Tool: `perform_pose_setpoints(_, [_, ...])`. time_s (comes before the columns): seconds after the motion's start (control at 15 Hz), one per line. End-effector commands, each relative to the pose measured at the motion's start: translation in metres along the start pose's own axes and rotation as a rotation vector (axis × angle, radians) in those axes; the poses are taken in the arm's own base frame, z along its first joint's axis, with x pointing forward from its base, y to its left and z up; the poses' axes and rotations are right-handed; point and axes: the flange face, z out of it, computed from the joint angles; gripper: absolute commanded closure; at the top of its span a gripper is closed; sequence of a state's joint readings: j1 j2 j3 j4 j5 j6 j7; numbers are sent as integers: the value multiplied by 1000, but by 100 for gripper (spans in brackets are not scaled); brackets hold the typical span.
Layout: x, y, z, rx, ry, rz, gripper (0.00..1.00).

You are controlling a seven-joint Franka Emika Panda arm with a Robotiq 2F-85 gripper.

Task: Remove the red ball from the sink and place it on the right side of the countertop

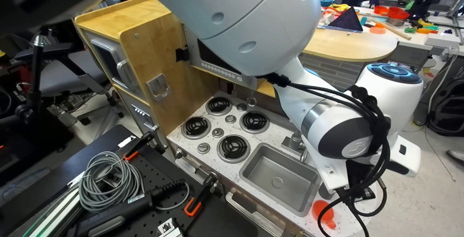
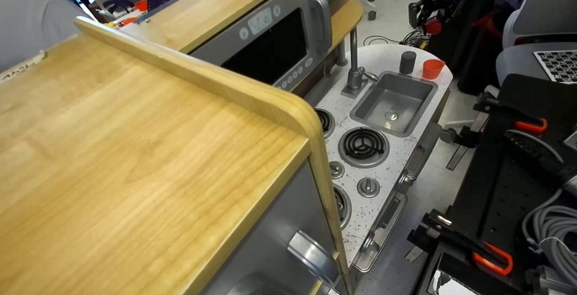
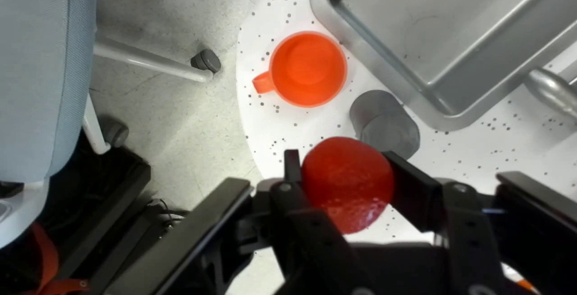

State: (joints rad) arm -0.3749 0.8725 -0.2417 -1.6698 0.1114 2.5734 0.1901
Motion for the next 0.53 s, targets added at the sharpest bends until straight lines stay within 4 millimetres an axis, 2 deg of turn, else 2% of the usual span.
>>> perform_pose_setpoints(0.0, [11,13,18,54,9,191,78])
perform_pose_setpoints(0.47, [21,19,65,81,-27,425,78])
